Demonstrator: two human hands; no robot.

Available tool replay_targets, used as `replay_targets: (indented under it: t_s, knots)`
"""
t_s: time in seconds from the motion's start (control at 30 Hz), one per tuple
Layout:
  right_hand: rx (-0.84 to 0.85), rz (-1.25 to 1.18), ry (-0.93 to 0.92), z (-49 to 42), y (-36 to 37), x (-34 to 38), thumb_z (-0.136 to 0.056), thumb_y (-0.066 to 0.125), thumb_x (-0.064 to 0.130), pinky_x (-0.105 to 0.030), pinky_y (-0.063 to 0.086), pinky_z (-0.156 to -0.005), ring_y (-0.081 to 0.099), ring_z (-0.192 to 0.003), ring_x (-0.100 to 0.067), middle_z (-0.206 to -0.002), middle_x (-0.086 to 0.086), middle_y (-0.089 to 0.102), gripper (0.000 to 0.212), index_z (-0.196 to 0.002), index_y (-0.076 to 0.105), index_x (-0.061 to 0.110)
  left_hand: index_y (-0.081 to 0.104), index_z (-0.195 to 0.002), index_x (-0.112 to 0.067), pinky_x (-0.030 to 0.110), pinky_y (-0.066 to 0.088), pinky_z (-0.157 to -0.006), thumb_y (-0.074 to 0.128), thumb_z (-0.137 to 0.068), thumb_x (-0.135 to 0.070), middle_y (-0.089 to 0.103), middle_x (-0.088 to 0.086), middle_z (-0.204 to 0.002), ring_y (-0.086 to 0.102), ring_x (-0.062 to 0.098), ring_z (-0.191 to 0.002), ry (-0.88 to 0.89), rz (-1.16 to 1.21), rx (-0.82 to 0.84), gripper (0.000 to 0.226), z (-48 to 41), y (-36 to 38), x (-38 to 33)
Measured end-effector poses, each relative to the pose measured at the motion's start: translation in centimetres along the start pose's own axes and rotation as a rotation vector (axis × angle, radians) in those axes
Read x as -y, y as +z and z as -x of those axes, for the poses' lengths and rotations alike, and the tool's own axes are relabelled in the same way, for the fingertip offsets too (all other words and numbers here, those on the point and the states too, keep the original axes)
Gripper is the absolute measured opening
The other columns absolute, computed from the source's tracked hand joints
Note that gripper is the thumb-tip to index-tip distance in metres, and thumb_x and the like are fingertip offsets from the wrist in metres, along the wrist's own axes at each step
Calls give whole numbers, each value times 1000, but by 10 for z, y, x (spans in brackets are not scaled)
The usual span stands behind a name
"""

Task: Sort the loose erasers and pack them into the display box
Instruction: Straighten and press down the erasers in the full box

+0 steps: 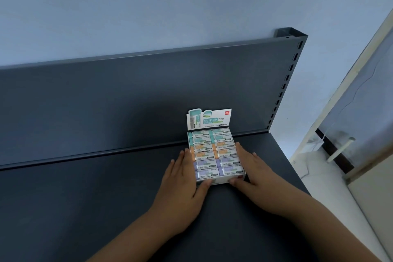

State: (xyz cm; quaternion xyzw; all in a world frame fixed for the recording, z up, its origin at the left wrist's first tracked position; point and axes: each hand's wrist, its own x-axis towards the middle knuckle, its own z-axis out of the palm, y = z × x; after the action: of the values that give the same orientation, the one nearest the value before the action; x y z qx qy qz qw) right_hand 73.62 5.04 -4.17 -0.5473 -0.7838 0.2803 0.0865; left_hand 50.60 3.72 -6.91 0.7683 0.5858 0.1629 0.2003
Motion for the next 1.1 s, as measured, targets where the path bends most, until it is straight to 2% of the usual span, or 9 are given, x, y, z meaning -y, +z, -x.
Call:
replay_targets:
  t_s: [0.17, 0.23, 0.33, 0.4, 0.47, 0.53, 0.67, 0.9, 1.1]
  knots:
    - [-33, -16, 5, 0, 3, -3, -101, 49, 44, -7, -16, -109, -10, -140, 14, -164, 23, -4, 84, -157, -13, 36, -11, -158, -24, 34, 0, -126, 29, -98, -63, -2, -10, -168, -8, 4, -152, 5, 7, -16, 82, 0, 1, 0]
    - [-67, -83, -41, 1, -2, 3, -97, 56, 44, -24, 4, -123, 9, -146, 10, -161, 29, 15, 82, -153, -3, 51, -4, -158, -31, 36, 3, -126, 36, -97, -62, 6, -15, -166, 0, 4, -152, 30, 67, -31, 80, 1, -4, -1]
    - [-157, -166, -25, 2, -6, 9, -90, 62, 53, -27, 35, -112, 36, -131, 10, -144, 36, 38, 79, -148, 9, 61, 21, -148, -47, 39, 31, -117, 54, -91, -54, 39, -31, -145, 35, -2, -137, 93, 221, -120, 66, 0, -15, -7]
    - [-197, -82, 17, -1, -7, 12, -86, 56, 68, -28, 37, -110, 35, -132, 3, -148, 28, 37, 85, -152, 4, 55, 21, -147, -50, 39, 39, -108, 56, -87, -57, 48, -32, -135, 45, -1, -126, 67, 237, -157, 69, -5, -19, -11]
    - [-209, 21, 42, -6, -8, 13, -83, 48, 79, -32, 40, -108, 35, -133, -3, -149, 22, 36, 88, -154, 4, 50, 8, -152, -51, 39, 35, -110, 47, -84, -69, 47, -29, -137, 41, 3, -127, 10, 180, -148, 80, -11, -20, -11]
    - [-216, 62, 60, -12, -9, 15, -83, 39, 83, -33, 43, -104, 38, -130, -6, -146, 19, 40, 86, -154, 7, 48, 2, -153, -50, 38, 31, -110, 34, -82, -78, 43, -23, -137, 36, 9, -128, -43, 97, -116, 83, -17, -19, -7]
    - [-221, 151, 95, -19, -9, 15, -87, 26, 82, -34, 43, -103, 38, -129, -9, -144, 15, 42, 81, -156, 16, 41, 11, -153, -50, 34, 29, -106, 18, -80, -84, 39, -20, -128, 30, 9, -124, -93, 0, -79, 81, -22, -22, -5]
    - [-209, 147, 98, -15, -7, 20, -85, 23, 86, -40, 41, -108, 35, -135, -12, -150, 16, 34, 84, -156, 13, 41, 17, -152, -51, 35, 26, -107, 16, -75, -85, 40, -21, -130, 29, 10, -125, -112, 20, -46, 84, -24, -28, -6]
    - [-256, 88, 35, -2, -3, 24, -86, 30, 83, -39, 43, -108, 35, -137, -10, -153, 24, 31, 66, -144, 35, 51, 19, -152, -50, 40, 28, -111, 32, -85, -78, 41, -20, -139, 28, 12, -132, -110, 51, 0, 74, -28, -36, -5]
